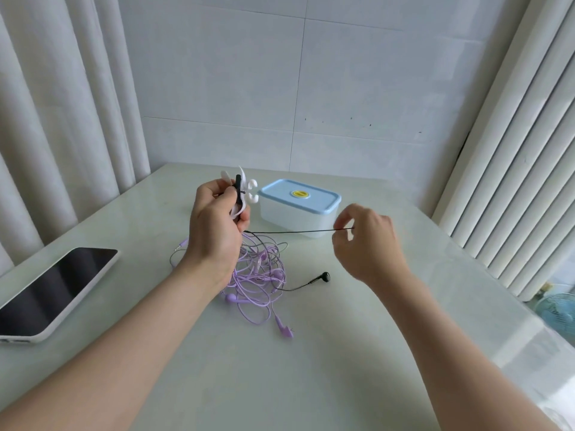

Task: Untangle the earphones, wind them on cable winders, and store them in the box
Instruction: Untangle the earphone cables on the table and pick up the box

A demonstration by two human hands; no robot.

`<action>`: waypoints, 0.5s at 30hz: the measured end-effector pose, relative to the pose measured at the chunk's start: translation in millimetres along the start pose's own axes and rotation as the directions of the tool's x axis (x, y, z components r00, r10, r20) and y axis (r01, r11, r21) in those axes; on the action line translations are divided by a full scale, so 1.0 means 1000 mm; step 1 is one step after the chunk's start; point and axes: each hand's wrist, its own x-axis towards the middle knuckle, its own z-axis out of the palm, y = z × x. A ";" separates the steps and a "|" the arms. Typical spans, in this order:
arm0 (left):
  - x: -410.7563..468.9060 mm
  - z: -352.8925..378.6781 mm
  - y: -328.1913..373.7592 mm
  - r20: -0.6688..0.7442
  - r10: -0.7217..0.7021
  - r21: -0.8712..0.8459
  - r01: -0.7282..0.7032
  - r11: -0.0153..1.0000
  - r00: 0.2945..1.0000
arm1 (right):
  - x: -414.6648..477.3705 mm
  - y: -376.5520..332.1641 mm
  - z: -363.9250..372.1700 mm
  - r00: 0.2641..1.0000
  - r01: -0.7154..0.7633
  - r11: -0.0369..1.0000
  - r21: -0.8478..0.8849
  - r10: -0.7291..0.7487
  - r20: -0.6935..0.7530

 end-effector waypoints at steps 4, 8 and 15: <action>-0.005 0.005 0.003 0.076 -0.064 -0.039 0.067 0.997 0.995 | -0.005 -0.004 0.007 0.951 -0.016 0.999 -0.047 0.029 0.309; -0.013 0.012 0.001 0.179 -0.158 -0.093 0.177 0.980 0.971 | -0.016 -0.024 0.009 0.985 -0.002 0.895 0.446 -0.076 0.155; -0.023 0.013 0.009 0.394 -0.293 -0.096 0.356 0.929 0.871 | -0.033 -0.055 0.021 0.881 -0.349 0.260 0.900 -0.237 0.410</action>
